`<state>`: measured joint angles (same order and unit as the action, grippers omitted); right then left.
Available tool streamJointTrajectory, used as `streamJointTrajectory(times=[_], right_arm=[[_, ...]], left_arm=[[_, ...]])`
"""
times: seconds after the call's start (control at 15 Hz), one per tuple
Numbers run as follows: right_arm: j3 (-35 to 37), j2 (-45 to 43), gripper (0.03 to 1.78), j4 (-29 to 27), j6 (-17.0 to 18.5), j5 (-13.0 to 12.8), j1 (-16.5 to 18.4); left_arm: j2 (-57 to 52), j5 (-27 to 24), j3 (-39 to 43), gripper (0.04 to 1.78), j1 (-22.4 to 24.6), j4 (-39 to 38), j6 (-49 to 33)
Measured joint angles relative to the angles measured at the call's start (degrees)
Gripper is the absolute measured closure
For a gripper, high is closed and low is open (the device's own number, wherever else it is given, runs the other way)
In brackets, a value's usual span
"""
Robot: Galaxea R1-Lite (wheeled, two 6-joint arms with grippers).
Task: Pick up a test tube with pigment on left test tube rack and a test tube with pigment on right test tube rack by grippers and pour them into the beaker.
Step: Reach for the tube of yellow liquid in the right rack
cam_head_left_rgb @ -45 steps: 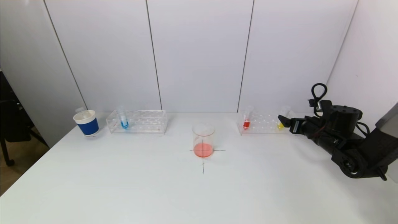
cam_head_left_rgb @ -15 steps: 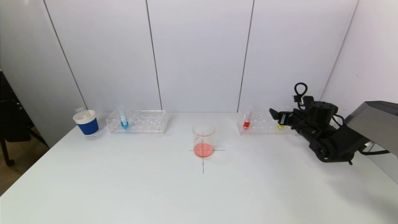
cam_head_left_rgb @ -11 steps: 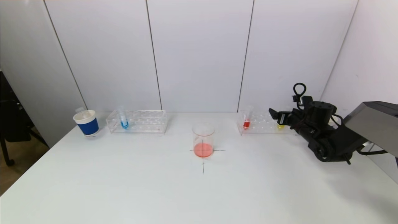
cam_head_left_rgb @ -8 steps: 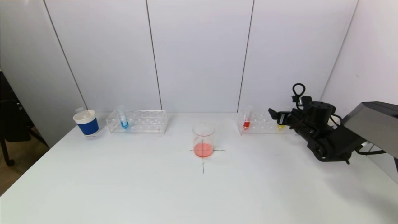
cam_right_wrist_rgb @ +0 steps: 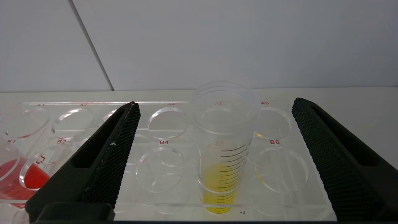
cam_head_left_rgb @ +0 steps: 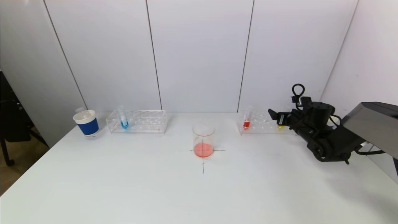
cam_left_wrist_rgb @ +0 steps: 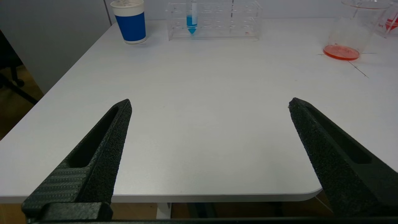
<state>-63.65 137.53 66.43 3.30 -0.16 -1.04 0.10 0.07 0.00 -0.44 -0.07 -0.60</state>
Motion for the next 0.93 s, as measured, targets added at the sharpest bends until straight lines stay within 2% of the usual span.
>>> streamJointTrajectory(times=[0.2, 0.33, 0.53, 0.73, 0.8, 0.93], right_arm=[[-0.1, 0.0, 0.06, 0.0, 0.0, 0.0, 0.0], [-0.1, 0.1, 0.18, 0.0, 0.0, 0.0, 0.1], [-0.1, 0.1, 0.55, 0.0, 0.0, 0.0, 0.1], [-0.1, 0.1, 1.11, 0.0, 0.0, -0.1, 0.1], [-0.1, 0.1, 1.26, 0.0, -0.1, -0.1, 0.1], [-0.1, 0.1, 1.32, 0.0, -0.3, -0.1, 0.1]], left_arm=[[0.0, 0.0, 0.0, 0.06, 0.0, 0.0, 0.0], [0.0, 0.0, 0.0, 0.06, 0.0, 0.0, 0.0], [0.0, 0.0, 0.0, 0.06, 0.0, 0.0, 0.0], [0.0, 0.0, 0.0, 0.06, 0.0, 0.0, 0.0], [0.0, 0.0, 0.0, 0.06, 0.0, 0.0, 0.0], [0.0, 0.0, 0.0, 0.06, 0.0, 0.0, 0.0]])
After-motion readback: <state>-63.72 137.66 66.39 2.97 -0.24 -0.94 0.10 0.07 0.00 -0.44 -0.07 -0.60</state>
